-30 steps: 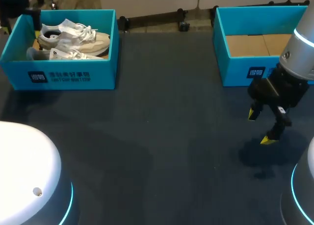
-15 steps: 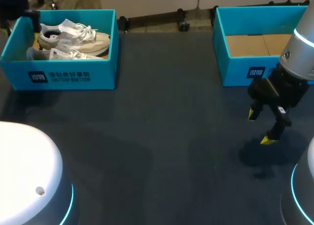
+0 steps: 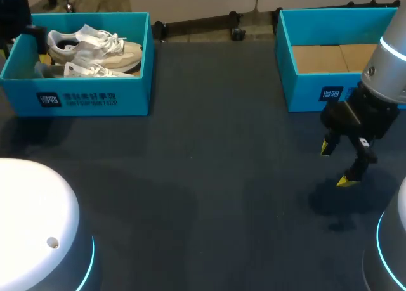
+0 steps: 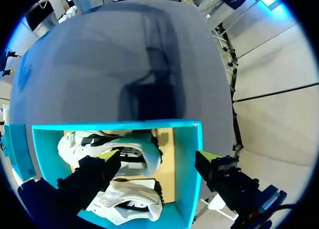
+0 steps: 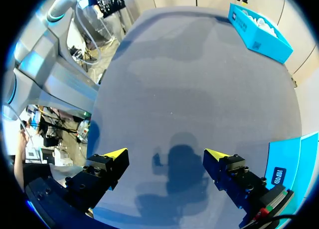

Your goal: Take the shoe out of the shoebox, open the shoe tongue, remove and reinsert the insole, then place the shoe into the shoebox

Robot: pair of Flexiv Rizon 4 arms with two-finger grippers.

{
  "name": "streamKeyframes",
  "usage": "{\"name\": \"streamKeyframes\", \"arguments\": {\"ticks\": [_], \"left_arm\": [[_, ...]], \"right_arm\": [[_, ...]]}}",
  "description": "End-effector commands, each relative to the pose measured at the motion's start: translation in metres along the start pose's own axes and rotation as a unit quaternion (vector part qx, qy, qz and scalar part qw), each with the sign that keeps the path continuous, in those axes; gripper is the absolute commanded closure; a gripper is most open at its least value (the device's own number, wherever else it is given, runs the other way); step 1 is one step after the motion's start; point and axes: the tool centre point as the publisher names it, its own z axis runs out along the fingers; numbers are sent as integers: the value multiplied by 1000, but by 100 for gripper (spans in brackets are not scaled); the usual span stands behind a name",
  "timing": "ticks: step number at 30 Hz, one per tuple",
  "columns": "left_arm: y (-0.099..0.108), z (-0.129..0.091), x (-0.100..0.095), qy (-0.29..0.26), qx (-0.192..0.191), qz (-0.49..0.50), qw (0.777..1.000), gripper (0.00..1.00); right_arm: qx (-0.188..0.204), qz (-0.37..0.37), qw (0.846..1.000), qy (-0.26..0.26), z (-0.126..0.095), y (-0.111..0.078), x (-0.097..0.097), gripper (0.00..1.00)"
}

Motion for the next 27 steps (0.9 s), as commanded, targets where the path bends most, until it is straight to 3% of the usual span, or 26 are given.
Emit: {"name": "streamKeyframes", "arguments": {"ticks": [1, 14, 27], "left_arm": [[3, 10, -2, -1, 3, -2, 1000, 0], [28, 38, -11, 16, 16, -21, 1000, 0], [35, 59, -7, 12, 30, -22, 999, 4]], "right_arm": [[1, 0, 1000, 0, 0, 0, 0, 0], [1, 0, 1000, 0, 0, 0, 0, 0], [1, 0, 1000, 0, 0, 0, 0, 0]]}}
